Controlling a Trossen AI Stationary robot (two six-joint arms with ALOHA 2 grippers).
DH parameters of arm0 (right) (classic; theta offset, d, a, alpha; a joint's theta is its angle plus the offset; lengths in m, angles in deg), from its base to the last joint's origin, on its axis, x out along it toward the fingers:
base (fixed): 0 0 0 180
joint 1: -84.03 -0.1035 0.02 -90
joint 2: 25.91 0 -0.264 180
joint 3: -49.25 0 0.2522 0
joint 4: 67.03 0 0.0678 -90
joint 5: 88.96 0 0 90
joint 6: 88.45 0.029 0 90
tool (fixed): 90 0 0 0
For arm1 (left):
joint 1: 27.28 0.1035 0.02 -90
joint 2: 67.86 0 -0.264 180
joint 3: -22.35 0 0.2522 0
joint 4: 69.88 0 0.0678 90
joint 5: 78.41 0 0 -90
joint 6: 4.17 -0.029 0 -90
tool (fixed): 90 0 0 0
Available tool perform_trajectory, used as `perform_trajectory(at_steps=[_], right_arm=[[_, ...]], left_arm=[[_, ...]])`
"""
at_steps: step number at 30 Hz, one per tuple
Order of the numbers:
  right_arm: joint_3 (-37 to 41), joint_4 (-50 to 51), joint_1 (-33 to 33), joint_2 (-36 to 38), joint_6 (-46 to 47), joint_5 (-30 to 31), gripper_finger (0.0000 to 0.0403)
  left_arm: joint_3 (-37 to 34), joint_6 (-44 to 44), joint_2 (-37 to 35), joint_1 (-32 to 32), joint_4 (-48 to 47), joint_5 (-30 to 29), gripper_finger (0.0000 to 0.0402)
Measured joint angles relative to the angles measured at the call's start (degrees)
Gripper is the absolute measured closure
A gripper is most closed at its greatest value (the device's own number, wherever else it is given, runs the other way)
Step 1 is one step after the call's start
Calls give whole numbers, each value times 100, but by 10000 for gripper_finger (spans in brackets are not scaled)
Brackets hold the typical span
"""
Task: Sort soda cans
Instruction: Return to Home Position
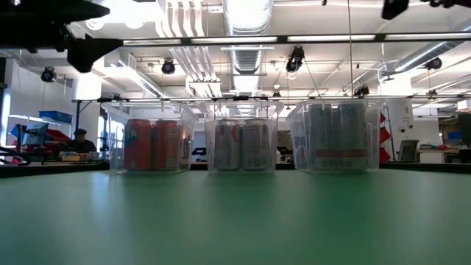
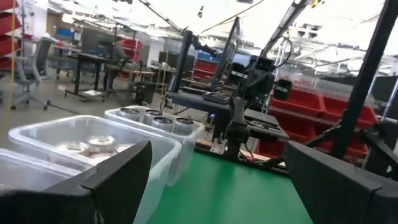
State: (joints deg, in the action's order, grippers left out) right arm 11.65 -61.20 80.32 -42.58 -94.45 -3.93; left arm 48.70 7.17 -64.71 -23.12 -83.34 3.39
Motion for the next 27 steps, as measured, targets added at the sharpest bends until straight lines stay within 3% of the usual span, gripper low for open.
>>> perform_trajectory(at_steps=[5, 8, 13, 18, 23, 27], right_arm=[[670, -13, 0, 967, 557, 6, 390], [1260, -121, 0, 1431, 709, 9, 390], [2323, -1565, -3, 1630, 979, 52, 390], [2307, -1329, 0, 1549, 1293, 134, 390], [2307, -881, 0, 1582, 1368, 254, 390], [2309, -847, -1, 1577, 1395, 373, 390]], left_arm=[[-509, -61, -321, -876, 191, -801, 54], [-828, -79, -304, -1267, 369, -858, 54], [-1182, -358, -311, -1750, 881, -834, 54], [-1136, -975, -318, -1910, 975, 179, 54], [-1197, -815, -310, -1907, 622, -260, 54], [-1197, -1217, -314, -1757, 1011, 1290, 54]])
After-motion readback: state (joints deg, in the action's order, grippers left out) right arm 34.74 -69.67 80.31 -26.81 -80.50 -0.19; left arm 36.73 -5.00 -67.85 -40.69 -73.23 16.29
